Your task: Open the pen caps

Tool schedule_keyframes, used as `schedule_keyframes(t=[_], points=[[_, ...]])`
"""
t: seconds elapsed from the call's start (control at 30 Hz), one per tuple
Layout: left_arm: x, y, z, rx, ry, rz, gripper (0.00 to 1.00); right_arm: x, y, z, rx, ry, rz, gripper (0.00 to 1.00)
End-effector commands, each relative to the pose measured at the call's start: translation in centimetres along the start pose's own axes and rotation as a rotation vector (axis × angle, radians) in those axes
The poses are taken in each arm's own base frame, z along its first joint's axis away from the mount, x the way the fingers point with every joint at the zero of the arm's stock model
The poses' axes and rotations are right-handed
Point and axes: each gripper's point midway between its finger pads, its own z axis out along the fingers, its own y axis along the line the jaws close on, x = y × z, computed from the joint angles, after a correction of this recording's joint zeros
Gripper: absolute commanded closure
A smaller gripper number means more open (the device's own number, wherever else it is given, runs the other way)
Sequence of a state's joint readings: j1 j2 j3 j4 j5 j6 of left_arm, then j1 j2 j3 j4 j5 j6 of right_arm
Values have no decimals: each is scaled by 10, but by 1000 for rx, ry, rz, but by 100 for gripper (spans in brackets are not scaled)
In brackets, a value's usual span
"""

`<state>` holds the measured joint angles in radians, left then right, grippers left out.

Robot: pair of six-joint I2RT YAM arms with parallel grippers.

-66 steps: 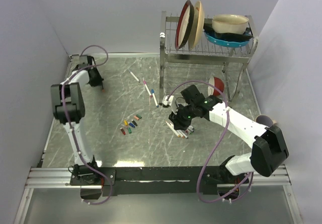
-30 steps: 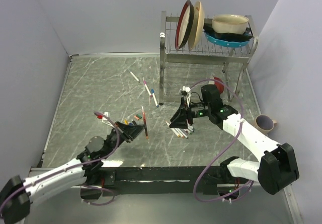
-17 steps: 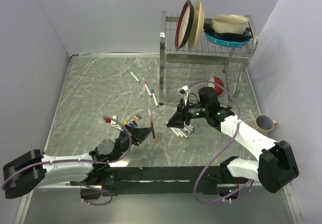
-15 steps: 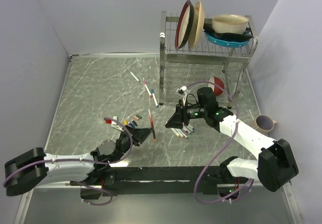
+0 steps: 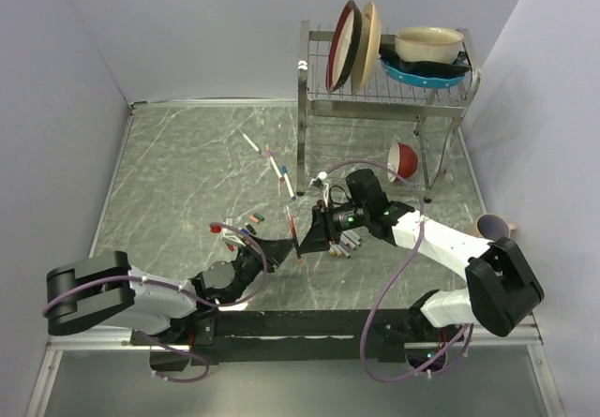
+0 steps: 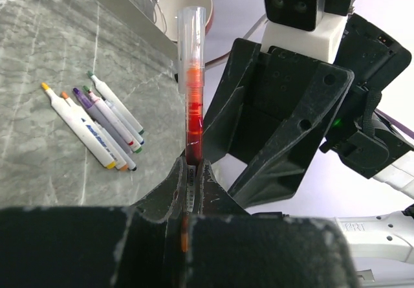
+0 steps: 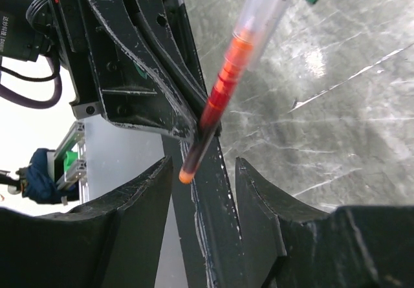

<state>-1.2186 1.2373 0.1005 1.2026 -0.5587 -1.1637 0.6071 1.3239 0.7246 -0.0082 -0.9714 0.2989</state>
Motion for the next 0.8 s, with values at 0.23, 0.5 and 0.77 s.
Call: schedule_keyframes(t=[0.23, 0.5, 0.77], points=[[-9, -41, 15, 117, -70, -54, 99, -4, 18, 10, -74, 48, -41, 54], [-7, -41, 15, 126, -65, -53, 95, -4, 22, 9, -97, 60, -85, 100], [-25, -33, 2, 84, -106, 13, 22, 3, 23, 10, -128, 134, -141, 100]])
